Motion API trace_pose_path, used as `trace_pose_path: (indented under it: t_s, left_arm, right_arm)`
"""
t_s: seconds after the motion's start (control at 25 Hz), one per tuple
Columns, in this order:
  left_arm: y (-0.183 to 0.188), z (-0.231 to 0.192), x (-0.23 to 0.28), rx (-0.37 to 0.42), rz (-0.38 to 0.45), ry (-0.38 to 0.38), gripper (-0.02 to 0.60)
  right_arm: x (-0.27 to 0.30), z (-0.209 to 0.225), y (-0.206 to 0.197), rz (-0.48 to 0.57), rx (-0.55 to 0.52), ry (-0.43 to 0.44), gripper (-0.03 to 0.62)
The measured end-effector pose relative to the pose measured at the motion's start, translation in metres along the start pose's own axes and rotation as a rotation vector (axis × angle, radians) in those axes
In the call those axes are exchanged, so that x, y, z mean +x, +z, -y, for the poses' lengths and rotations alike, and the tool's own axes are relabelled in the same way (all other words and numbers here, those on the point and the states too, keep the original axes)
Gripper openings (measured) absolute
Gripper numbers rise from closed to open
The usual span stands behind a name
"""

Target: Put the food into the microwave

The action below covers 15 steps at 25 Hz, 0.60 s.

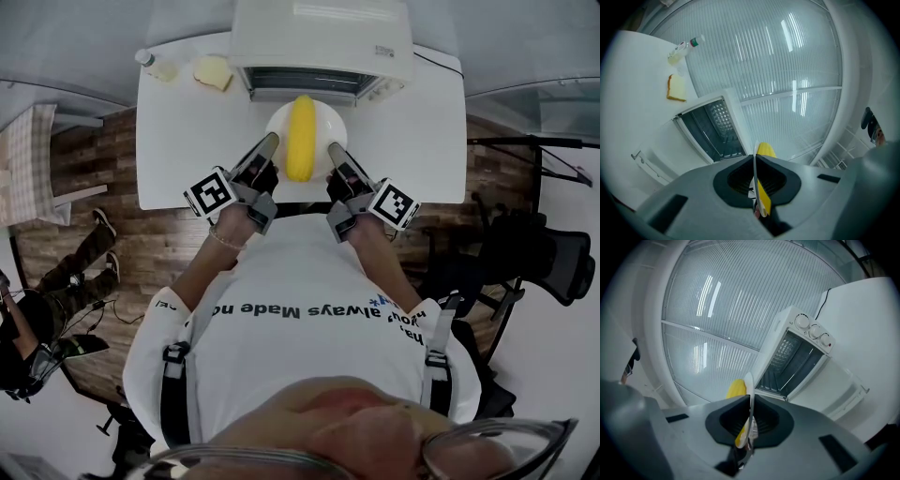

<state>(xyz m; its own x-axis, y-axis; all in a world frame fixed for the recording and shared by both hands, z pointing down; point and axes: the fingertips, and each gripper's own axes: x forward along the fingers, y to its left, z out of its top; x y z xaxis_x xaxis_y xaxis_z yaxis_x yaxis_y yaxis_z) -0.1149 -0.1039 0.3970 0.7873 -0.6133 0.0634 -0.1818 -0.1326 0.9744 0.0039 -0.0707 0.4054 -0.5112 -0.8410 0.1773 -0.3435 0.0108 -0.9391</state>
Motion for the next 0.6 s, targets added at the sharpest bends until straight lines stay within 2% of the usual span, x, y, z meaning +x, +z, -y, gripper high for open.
trace_pose_path:
  t_s: [0.2,0.32,0.44,0.56,0.6]
  left_arm:
    - [0.003,-0.004,0.007,0.050,-0.010,0.022,0.017]
    - [-0.002,-0.001,0.016,0.008,0.000,0.012,0.017]
    - [-0.006,-0.002,0.026,0.030,-0.002,0.023,0.017]
    - [-0.015,0.006,0.038,-0.014,0.018,0.005,0.017]
    - [-0.017,0.007,0.041,-0.006,0.019,0.010,0.017]
  right_arm:
    - [0.003,0.002,0.009,-0.004,-0.008,-0.001,0.023]
    - [0.001,0.006,0.016,-0.004,0.004,-0.003,0.023]
    - [-0.003,0.013,0.026,-0.003,0.010,0.000,0.023]
    - [-0.009,0.016,0.039,-0.011,0.003,-0.005,0.023]
    - [-0.011,0.016,0.043,-0.014,0.002,0.000,0.023]
